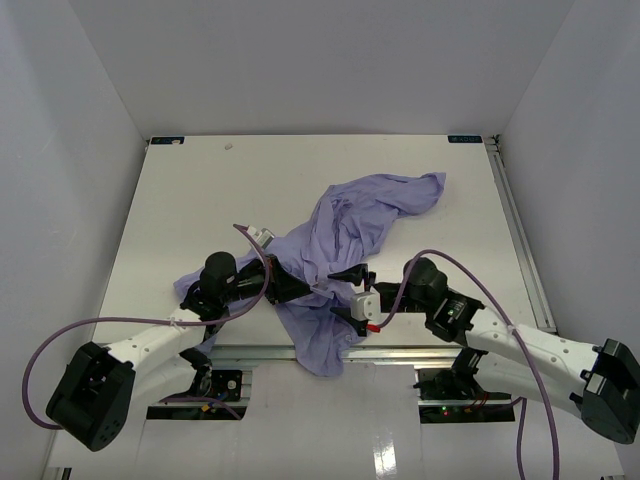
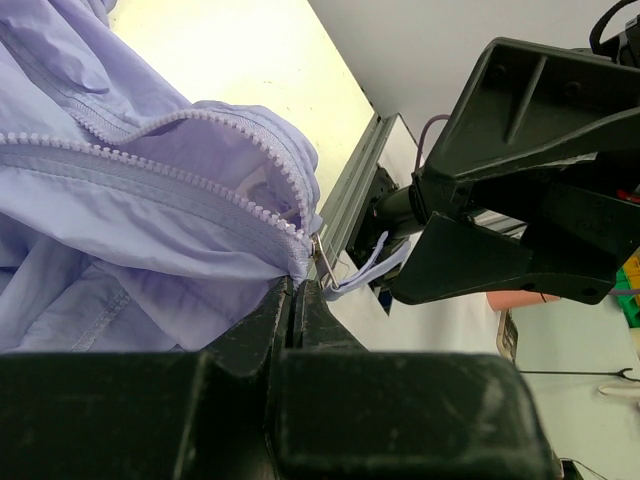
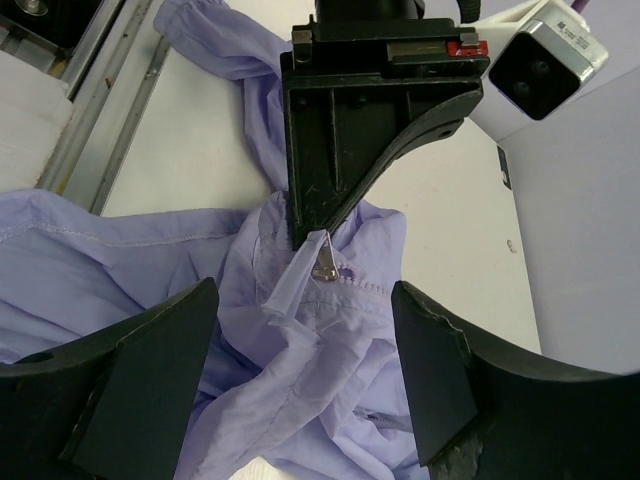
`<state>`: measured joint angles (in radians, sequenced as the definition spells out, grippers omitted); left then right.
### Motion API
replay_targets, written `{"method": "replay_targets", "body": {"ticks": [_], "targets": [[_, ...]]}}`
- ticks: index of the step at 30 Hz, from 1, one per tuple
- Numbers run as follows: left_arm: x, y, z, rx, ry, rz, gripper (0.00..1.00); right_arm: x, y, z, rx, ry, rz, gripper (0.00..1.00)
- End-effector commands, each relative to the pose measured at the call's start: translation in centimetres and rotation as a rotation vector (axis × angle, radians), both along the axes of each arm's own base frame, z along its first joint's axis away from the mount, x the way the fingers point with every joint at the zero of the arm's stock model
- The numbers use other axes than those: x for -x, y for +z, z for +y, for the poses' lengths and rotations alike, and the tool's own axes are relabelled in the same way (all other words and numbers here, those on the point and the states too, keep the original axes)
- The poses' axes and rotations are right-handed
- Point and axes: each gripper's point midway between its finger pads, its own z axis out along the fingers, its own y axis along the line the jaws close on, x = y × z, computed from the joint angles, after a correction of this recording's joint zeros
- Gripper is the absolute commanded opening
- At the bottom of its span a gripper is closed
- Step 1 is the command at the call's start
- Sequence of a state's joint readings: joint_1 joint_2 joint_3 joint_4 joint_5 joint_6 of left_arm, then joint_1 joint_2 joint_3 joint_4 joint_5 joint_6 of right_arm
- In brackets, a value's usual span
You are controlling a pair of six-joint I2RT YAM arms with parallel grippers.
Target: Zip up the jacket
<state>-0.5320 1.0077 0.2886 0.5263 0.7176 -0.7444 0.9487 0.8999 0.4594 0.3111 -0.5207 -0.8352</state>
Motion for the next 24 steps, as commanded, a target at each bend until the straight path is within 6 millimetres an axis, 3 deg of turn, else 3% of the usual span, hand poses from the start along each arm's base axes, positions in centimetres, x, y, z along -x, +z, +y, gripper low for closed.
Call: {"method": "replay_targets", "body": {"ticks": [1,24], "targets": [[-0.2,1.2,-0.1,0.02,-0.012,-0.045,0.0,-0.4,2.0,1.0,-0.031,0.013,-0.032,0.76],[-0.1,1.1,0.1,0.017,-0.011,-0.048,0.0,-2.7,1.3,4.3,-0.025,-0.016,-0.014,0.71]]}}
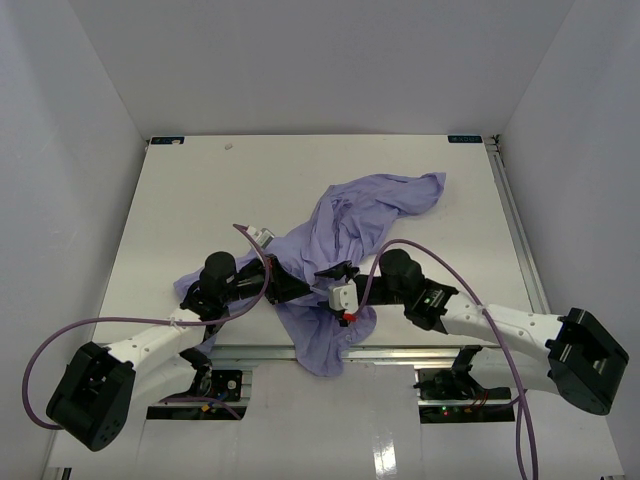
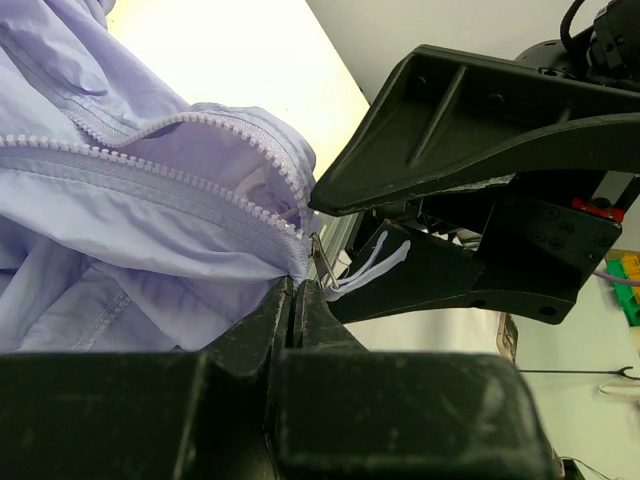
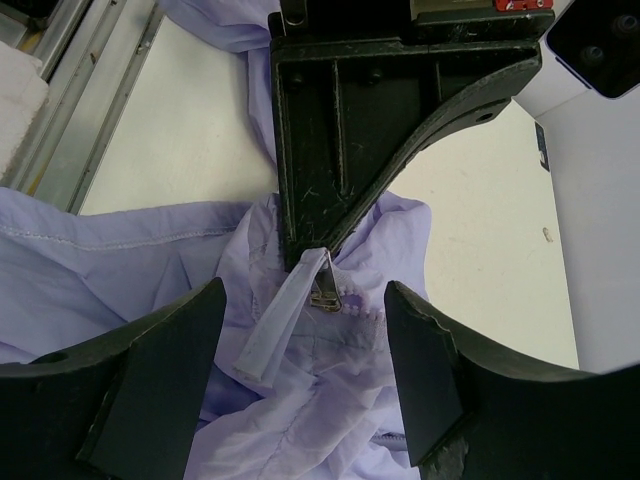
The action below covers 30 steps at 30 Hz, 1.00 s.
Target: Zip up the jacket
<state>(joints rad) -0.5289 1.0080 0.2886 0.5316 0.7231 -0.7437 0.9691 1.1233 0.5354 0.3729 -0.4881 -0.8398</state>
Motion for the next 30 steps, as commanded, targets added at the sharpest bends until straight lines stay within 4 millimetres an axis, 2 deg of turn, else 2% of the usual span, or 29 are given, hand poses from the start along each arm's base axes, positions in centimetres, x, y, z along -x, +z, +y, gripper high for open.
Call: {"method": "replay_targets", "body": {"ticks": [1,8,25,29,30], "targets": [[-0.1,0.9,0.0,0.013,-0.009,-0.042,0.0,-1.0,3.8,1.5,-0.102,-0.011,-0.056,0.71],[-0.1,0.8,0.0,0.015,-0.012,-0.041,0.0,-1.1,3.6,2.0,-0.106,-0.001,-0.041,0.66],[0.1,0.8,0.1,0.019,-0.012,-0.044,0.0,-1.6,3.1,2.5,-0.088,-0.022,-0.003,0.24],[0.0,0.7,0.1,0.019,-0.01,-0.043,0.0,-1.6,3.2,2.4,-0.092,-0.027,0.006,0.09],[0.0,0.7,0.1,0.018,-0.01,-0.043,0.0,-1.6,3.5,2.4,-0.103,-0.033,0.01,0.08]]}}
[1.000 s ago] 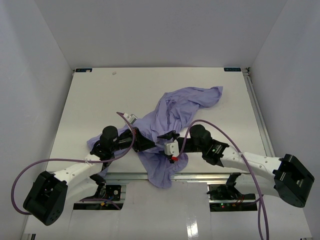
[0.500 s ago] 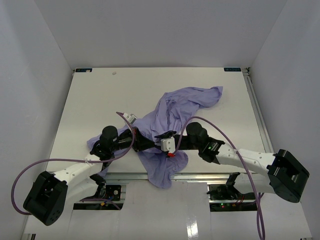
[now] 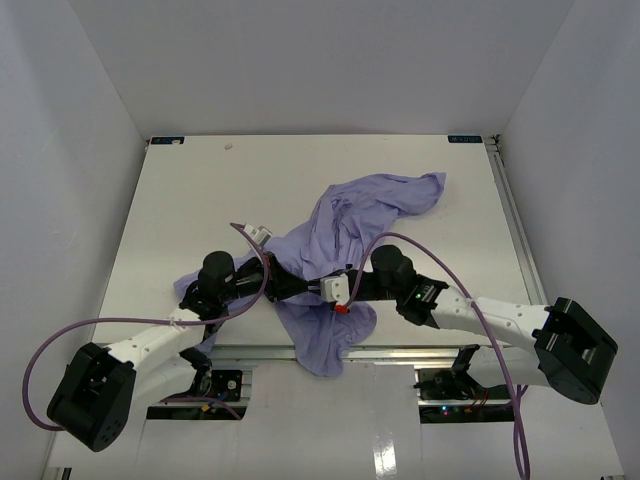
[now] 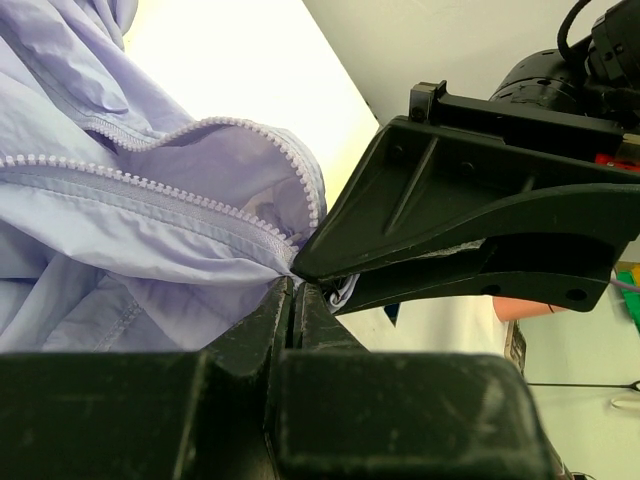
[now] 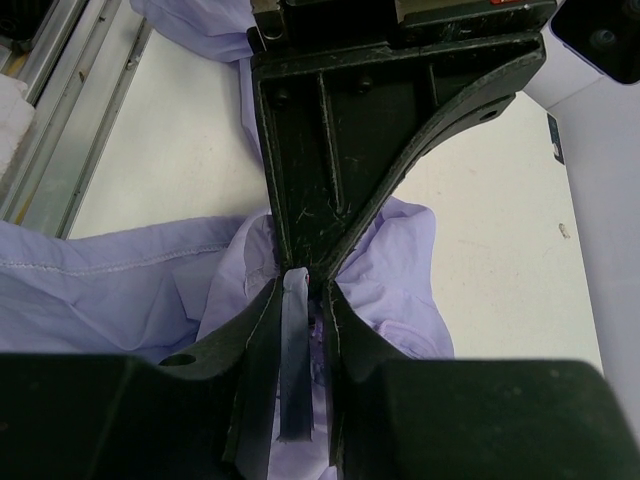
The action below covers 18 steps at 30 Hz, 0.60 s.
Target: Zip up the jacket
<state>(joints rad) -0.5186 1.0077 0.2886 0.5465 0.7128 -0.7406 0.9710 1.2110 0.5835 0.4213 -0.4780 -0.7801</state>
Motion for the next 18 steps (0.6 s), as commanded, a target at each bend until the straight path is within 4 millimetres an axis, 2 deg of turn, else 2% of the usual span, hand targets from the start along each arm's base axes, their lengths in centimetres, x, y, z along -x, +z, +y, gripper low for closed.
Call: {"method": "replay_targets", "body": {"ticks": [1,8,14,18], "targets": [[0.6,0.4,-0.1,0.012,-0.03,-0.025,0.0,-0.7,3.8,0.9,-0.104,-0.021,-0.037,0.08],[0.5,0.1,0.0,0.007,-0.025,-0.026,0.0,-2.3,5.9,0.6,-0.204,-0.158,0.062,0.08],[0.5,0.3,0.1,0.011,-0.017,-0.034,0.0,-4.3,6.5,-0.2,-0.282,-0.335,0.208,0.08],[0.5,0.4,0.1,0.009,-0.012,-0.034,0.0,-5.0,6.8,-0.8,-0.336,-0.405,0.28,0.08]]}}
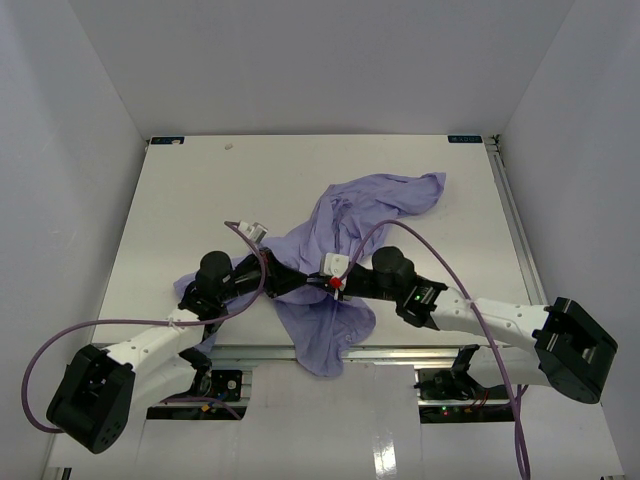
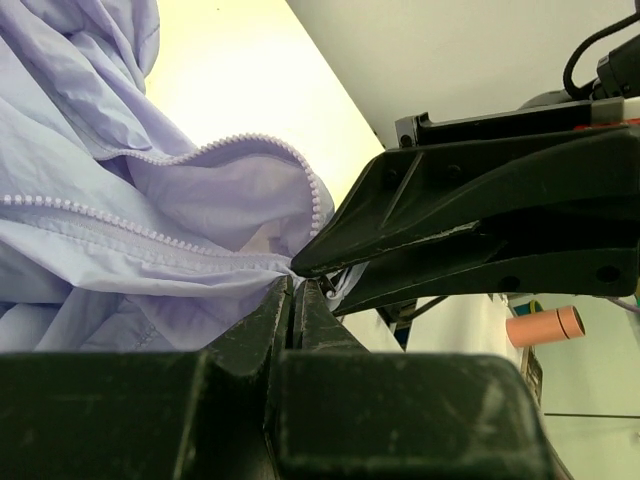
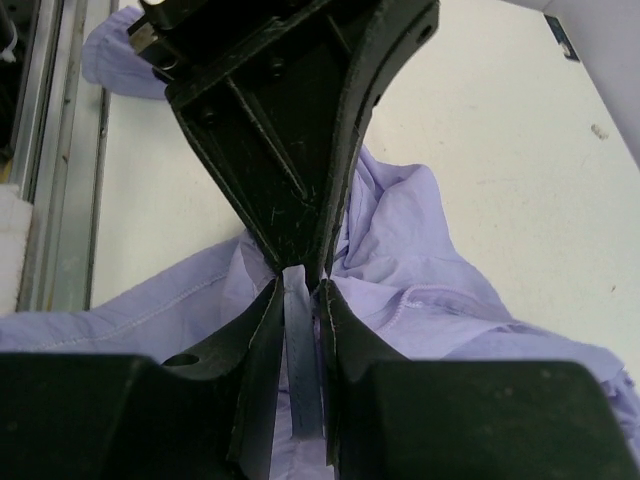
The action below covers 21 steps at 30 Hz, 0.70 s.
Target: Zip up the jacket
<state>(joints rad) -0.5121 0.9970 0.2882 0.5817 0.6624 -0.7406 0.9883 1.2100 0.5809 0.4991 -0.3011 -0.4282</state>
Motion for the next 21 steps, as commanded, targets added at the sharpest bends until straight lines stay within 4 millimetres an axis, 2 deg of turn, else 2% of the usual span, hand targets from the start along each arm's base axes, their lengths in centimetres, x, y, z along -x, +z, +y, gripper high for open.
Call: {"method": "replay_targets", "body": {"ticks": [1,7,11,16,21], "targets": [[1.7,-0.4,-0.1,-0.01,-0.069,0.008,0.0,-3.6,6.2,-0.9,-0.243,-0.228,0.015,0.08],[1.5,-0.6,-0.1,-0.016,-0.062,0.01,0.0,-4.6,7.1,-2.0,-0.328,-0.344,0.118,0.08],[1.3,-0.5,-0.1,-0.017,-0.054,0.011,0.0,-4.3,8.2,-2.9,-0.39,-0.352,0.117,0.08],[1.3,-0.3,-0.1,-0.014,-0.052,0.01,0.0,-4.3,8.4,-3.4,-0.411,-0.371,0.118,0.08],[1.4,0.0,-0.1,-0.008,-0.059,0.005,0.0,-4.4,7.7,-3.1,-0.403,-0.366,0.105,0.08]]}}
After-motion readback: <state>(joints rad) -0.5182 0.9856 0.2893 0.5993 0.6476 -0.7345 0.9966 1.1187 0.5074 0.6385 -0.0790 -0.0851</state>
